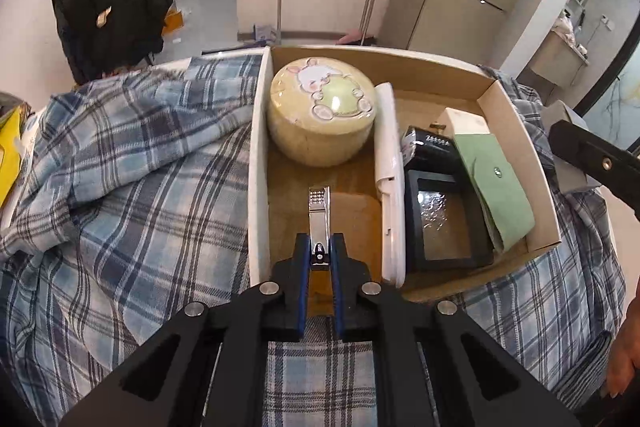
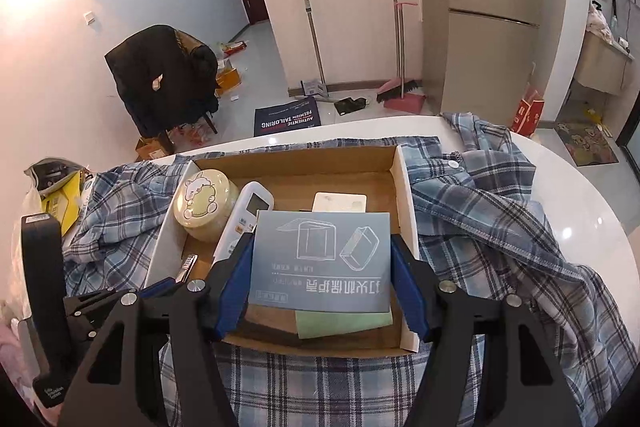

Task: Organize rigid objects
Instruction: 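Lower the nail clipper into the box and open the left tool, then lower the grey box onto the remote and open the right tool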

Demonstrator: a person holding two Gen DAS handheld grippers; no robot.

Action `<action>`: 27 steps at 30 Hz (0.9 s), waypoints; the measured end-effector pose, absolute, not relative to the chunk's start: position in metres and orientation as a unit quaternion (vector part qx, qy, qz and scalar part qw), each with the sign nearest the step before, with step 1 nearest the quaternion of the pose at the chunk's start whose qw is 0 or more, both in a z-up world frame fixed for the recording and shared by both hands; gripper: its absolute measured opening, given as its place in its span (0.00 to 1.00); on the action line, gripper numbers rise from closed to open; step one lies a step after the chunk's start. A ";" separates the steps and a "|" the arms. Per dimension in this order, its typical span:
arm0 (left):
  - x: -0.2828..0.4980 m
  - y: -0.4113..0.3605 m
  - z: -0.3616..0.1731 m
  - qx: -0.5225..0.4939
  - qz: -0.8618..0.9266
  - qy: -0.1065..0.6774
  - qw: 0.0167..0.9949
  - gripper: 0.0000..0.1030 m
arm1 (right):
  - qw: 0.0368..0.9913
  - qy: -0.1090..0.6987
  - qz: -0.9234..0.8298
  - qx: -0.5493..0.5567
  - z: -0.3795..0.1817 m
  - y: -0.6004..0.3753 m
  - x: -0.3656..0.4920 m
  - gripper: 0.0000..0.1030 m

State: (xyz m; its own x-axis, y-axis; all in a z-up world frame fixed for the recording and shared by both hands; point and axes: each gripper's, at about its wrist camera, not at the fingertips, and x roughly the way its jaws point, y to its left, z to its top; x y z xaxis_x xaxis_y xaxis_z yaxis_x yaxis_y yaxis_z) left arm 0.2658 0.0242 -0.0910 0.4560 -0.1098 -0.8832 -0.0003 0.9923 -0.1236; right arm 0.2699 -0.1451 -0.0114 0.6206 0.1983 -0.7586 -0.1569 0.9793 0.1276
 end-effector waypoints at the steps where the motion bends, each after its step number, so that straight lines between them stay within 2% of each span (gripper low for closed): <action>1: 0.267 0.025 -0.091 -0.055 -0.031 0.525 0.849 0.23 | 0.900 0.424 0.099 0.023 -0.012 -0.145 0.270 0.62; 4: 0.266 0.026 -0.087 -0.086 -0.065 0.521 0.847 0.45 | 0.900 0.425 0.098 0.019 -0.013 -0.144 0.270 0.62; 5: 0.264 0.026 -0.082 -0.090 -0.072 0.510 0.852 0.58 | 0.899 0.426 0.098 0.020 -0.013 -0.144 0.270 0.62; 7: 0.258 0.024 -0.070 -0.081 -0.072 0.480 0.870 0.78 | 0.901 0.423 0.096 0.022 -0.014 -0.144 0.269 0.62; 11: 0.242 0.021 -0.043 -0.043 -0.070 0.398 0.914 0.80 | 0.900 0.426 0.092 0.019 -0.017 -0.146 0.272 0.62; 18: 0.205 0.049 -0.002 -0.083 0.005 0.199 0.976 0.85 | 0.889 0.443 0.119 0.019 -0.031 -0.138 0.277 0.62; 19: 0.202 0.053 0.001 -0.094 0.010 0.185 0.978 0.88 | 0.884 0.449 0.133 0.014 -0.035 -0.132 0.277 0.62; 21: 0.199 0.062 0.004 -0.125 -0.002 0.173 0.977 1.00 | 0.873 0.462 0.158 0.005 -0.043 -0.121 0.276 0.62; 24: 0.197 0.070 0.006 -0.153 -0.012 0.165 0.974 1.00 | 0.865 0.473 0.168 -0.007 -0.056 -0.107 0.273 0.62; 27: 0.198 0.072 0.009 -0.139 -0.015 0.179 0.974 1.00 | 0.862 0.478 0.168 -0.015 -0.065 -0.100 0.272 0.62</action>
State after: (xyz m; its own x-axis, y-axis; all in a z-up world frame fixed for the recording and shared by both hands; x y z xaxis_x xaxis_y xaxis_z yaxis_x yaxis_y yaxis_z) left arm 0.1982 0.0725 0.0095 0.9353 -0.0781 -0.3451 -0.0216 0.9609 -0.2761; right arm 0.2723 -0.0996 -0.0647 0.4855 0.2764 -0.8294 -0.3043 0.9428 0.1360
